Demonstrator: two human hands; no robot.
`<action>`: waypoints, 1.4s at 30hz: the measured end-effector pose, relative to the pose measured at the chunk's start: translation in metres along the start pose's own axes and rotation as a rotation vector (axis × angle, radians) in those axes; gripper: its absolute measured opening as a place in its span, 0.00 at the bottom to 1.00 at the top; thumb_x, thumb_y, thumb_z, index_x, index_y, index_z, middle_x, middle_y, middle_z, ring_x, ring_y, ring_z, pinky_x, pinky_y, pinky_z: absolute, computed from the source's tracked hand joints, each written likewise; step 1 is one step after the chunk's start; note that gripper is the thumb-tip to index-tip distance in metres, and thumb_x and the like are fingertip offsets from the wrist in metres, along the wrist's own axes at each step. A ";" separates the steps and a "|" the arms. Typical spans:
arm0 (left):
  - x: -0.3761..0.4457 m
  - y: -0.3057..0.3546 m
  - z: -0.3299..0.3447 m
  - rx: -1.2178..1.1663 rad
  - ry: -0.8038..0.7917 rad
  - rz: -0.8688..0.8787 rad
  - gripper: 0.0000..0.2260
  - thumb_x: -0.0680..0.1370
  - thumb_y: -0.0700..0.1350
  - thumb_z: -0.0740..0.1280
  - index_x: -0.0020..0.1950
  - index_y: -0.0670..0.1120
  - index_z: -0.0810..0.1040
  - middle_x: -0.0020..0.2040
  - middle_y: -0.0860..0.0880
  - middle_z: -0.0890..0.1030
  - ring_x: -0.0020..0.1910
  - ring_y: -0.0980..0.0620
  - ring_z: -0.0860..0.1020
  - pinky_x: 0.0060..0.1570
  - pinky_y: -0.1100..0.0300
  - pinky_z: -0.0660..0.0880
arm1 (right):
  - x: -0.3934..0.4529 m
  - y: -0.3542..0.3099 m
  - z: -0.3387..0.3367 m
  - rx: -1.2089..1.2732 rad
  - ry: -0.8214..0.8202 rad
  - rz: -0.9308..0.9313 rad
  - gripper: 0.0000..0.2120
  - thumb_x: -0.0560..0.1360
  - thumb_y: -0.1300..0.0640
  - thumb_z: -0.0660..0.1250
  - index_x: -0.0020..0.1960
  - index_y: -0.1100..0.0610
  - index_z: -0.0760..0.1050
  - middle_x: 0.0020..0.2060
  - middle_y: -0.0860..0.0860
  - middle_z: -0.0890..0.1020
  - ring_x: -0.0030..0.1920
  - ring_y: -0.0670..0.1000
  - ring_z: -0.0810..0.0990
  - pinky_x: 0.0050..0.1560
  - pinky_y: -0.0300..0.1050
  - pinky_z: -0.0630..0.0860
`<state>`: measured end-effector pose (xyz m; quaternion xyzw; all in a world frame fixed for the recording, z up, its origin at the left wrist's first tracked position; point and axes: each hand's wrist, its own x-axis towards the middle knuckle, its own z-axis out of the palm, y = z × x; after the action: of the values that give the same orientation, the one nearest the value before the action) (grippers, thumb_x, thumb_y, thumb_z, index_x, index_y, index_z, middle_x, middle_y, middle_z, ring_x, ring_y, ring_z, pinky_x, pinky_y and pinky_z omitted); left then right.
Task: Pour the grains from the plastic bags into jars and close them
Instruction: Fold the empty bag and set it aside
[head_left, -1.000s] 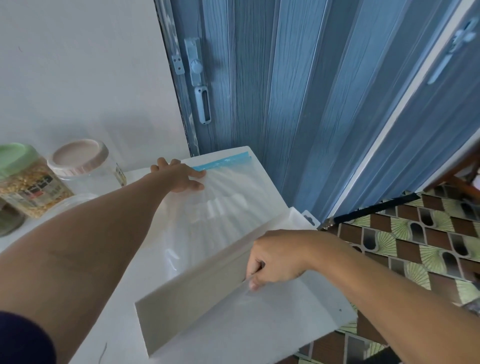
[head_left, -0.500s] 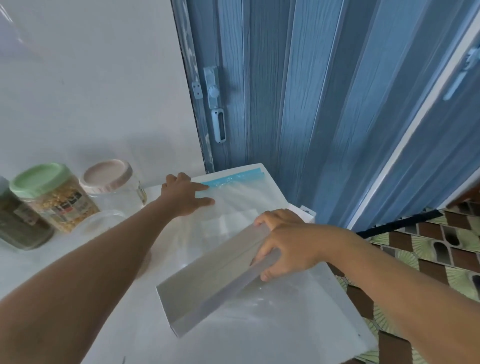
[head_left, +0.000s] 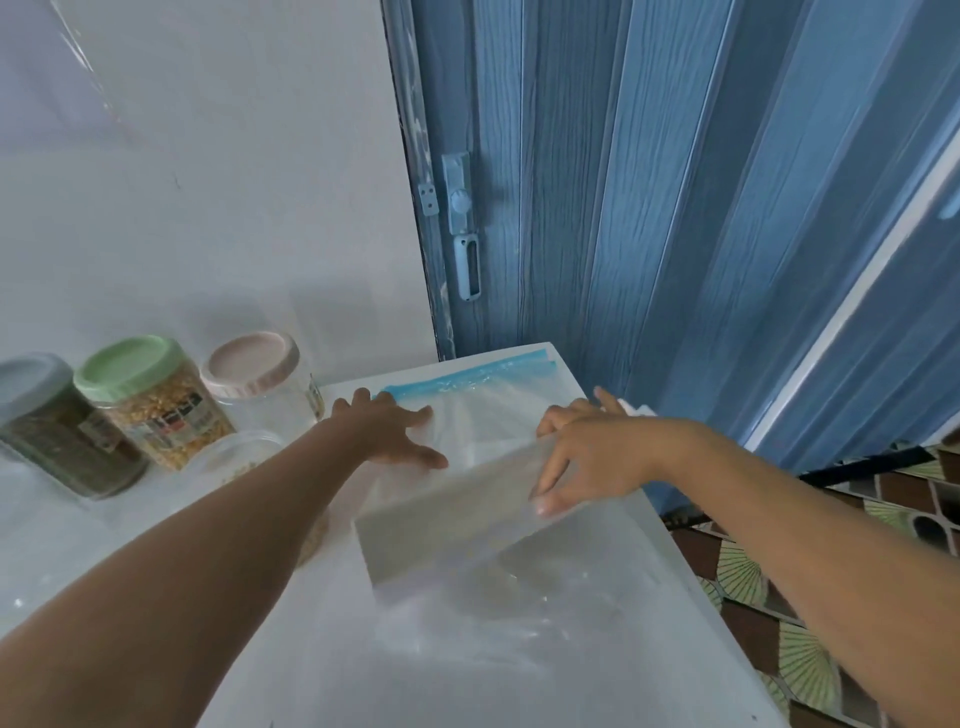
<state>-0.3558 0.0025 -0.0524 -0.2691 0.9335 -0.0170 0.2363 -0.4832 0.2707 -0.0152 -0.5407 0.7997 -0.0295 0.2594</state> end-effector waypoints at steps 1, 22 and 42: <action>0.001 0.001 -0.001 0.021 0.000 0.001 0.37 0.75 0.78 0.58 0.81 0.70 0.53 0.81 0.46 0.61 0.76 0.39 0.60 0.72 0.42 0.60 | 0.000 0.007 -0.007 0.011 0.023 0.022 0.09 0.74 0.29 0.67 0.49 0.28 0.82 0.61 0.38 0.66 0.65 0.43 0.58 0.77 0.59 0.28; -0.098 0.045 0.006 -0.197 -0.166 0.145 0.51 0.63 0.79 0.71 0.81 0.69 0.54 0.80 0.48 0.61 0.77 0.41 0.62 0.74 0.41 0.65 | 0.079 0.028 -0.027 -0.042 0.293 0.172 0.16 0.77 0.29 0.63 0.63 0.26 0.76 0.71 0.49 0.63 0.76 0.57 0.55 0.77 0.67 0.31; -0.091 0.044 0.036 -0.112 -0.036 0.171 0.52 0.64 0.80 0.68 0.81 0.71 0.45 0.80 0.47 0.59 0.73 0.41 0.62 0.70 0.44 0.69 | 0.117 0.009 -0.015 -0.056 0.140 0.147 0.16 0.81 0.33 0.59 0.64 0.32 0.79 0.77 0.52 0.60 0.79 0.58 0.51 0.74 0.70 0.29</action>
<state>-0.2932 0.0900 -0.0517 -0.2013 0.9482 0.0603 0.2381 -0.5307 0.1677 -0.0501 -0.4843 0.8538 -0.0259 0.1893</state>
